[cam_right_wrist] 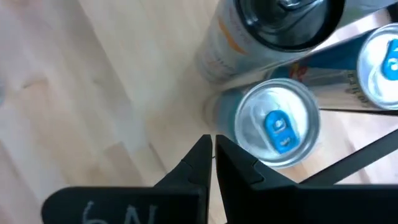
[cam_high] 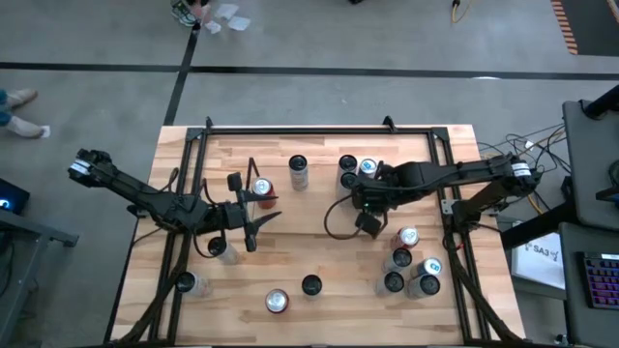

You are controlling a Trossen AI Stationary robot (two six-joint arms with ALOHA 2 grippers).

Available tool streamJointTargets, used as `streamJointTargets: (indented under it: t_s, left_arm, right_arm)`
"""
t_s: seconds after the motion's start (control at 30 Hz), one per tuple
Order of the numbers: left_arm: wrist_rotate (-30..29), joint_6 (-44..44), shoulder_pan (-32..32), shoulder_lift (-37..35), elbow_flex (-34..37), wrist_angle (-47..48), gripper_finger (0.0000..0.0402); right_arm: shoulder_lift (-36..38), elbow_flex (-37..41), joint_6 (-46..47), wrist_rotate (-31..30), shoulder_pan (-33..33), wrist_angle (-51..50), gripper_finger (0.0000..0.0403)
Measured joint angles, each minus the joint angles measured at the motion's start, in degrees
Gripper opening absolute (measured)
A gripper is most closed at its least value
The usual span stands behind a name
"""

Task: Place canned beverage on shelf
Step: Put the left blue soda can on the shelf aligned with the other blue soda can

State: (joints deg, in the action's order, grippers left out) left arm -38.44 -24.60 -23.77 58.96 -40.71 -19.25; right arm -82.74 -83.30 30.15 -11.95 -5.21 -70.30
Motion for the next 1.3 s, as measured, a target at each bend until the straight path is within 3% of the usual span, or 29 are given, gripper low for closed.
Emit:
streamJointTargets:
  t_s: [0.63, 1.07, 1.3]
  left_arm:
    - [0.0, 0.0, 0.02, 0.02, 0.02, 0.0, 0.0152]
    - [0.0, -0.01, 0.02, 0.02, 0.02, 0.02, 0.0152]
    - [0.0, -0.02, 0.02, 0.02, 0.02, 0.07, 0.0152]
  right_arm:
    - [-2.45, 0.32, -1.78, -7.58, 0.0, 0.3, 0.0013]
    - [-2.39, 0.07, -1.24, -1.59, -0.01, -4.68, 0.0013]
    - [-3.26, 0.98, -2.27, -7.15, 0.0, -4.38, 0.0013]
